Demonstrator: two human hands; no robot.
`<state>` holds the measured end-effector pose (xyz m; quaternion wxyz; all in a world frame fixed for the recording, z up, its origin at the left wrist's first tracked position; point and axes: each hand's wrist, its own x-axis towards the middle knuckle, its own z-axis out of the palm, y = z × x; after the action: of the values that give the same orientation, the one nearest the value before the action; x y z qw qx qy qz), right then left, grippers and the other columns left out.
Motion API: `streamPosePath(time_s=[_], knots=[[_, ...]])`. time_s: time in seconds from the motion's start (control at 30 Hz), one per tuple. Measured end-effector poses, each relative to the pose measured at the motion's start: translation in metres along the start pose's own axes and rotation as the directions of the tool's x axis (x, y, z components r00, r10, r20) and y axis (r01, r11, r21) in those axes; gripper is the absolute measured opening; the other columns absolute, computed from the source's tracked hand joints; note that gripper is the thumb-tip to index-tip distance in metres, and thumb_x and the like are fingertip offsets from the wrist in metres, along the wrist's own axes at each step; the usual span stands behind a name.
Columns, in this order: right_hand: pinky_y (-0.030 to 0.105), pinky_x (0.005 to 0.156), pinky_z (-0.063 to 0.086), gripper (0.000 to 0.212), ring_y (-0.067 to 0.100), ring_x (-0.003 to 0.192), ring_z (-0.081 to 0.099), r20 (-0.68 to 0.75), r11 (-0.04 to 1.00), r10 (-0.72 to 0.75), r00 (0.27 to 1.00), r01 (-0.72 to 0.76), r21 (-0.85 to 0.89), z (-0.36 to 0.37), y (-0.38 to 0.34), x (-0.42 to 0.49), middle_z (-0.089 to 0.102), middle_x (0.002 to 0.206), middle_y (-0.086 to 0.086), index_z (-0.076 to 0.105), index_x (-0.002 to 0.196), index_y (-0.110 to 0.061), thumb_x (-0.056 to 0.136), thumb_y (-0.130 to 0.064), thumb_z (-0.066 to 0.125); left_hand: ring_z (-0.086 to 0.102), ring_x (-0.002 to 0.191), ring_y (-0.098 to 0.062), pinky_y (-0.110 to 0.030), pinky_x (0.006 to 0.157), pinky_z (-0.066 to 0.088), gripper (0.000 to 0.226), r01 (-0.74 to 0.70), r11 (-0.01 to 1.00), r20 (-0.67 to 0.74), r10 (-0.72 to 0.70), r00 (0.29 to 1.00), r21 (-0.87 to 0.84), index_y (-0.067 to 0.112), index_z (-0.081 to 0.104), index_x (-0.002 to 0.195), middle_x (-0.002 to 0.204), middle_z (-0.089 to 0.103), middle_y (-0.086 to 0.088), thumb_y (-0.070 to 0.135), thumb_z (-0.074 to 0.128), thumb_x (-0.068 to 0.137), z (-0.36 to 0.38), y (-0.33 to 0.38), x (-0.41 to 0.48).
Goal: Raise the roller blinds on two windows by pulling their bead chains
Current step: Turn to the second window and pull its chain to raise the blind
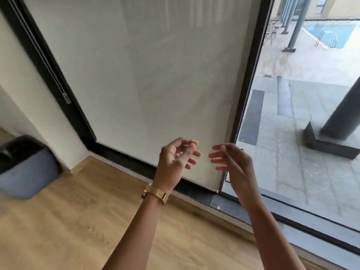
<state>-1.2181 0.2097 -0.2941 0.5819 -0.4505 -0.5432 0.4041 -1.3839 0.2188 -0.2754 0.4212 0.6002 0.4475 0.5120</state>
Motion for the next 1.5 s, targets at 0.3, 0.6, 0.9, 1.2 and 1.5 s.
streamPosePath(time_s=[0.3,0.6,0.9,1.2,1.5], knots=[[0.035,0.069,0.051,0.022,0.017,0.077,0.069,0.516,0.962,0.166,0.84,-0.023,-0.272,0.212,0.044,0.112,0.075,0.083,-0.001,0.068,0.091,-0.025,0.096,-0.014,0.048,0.06,0.052,-0.02,-0.028,0.046,0.047,0.027,0.066,0.998,-0.485,-0.067,0.872,-0.019,0.014,0.065,0.103,0.072,0.07,-0.006,0.031,0.045,0.096,-0.235,-0.084,0.052],[0.016,0.068,0.05,0.022,0.01,0.079,0.068,0.655,0.973,0.066,0.753,0.097,-0.209,0.486,0.089,0.263,0.073,0.085,-0.003,0.066,0.093,-0.025,0.096,-0.015,0.047,0.058,0.05,-0.019,-0.026,0.046,0.043,0.029,0.103,0.992,-0.561,-0.047,0.826,0.069,0.016,0.065,0.097,0.067,0.067,-0.004,0.034,0.043,0.096,-0.466,-0.149,0.21],[0.021,0.065,0.052,0.021,0.011,0.082,0.07,0.567,0.996,0.008,0.823,0.046,-0.08,0.67,0.095,0.406,0.074,0.087,-0.002,0.069,0.095,-0.02,0.096,-0.019,0.048,0.059,0.05,-0.018,-0.023,0.043,0.047,0.028,0.016,0.984,-0.552,0.087,0.829,0.178,0.014,0.065,0.096,0.064,0.067,0.001,0.032,0.045,0.094,-0.65,-0.162,0.352],[0.024,0.073,0.055,0.021,0.01,0.089,0.07,0.435,1.0,0.012,0.9,-0.013,-0.001,0.866,0.121,0.548,0.074,0.092,0.0,0.069,0.098,-0.015,0.095,-0.024,0.049,0.067,0.065,-0.02,-0.027,0.055,0.055,0.026,-0.028,0.977,-0.491,0.131,0.861,0.212,0.008,0.064,0.096,0.078,0.071,-0.006,0.028,0.048,0.094,-0.846,-0.223,0.52],[0.029,0.075,0.053,0.022,0.018,0.095,0.067,0.289,0.998,-0.047,0.956,0.058,-0.029,1.04,0.1,0.735,0.072,0.096,0.002,0.067,0.099,-0.013,0.094,-0.028,0.052,0.063,0.105,-0.02,-0.031,0.089,0.053,0.025,-0.032,0.94,-0.345,0.156,0.926,0.34,0.011,0.058,0.111,0.108,0.066,-0.003,0.028,0.051,0.093,-0.996,-0.249,0.695]])
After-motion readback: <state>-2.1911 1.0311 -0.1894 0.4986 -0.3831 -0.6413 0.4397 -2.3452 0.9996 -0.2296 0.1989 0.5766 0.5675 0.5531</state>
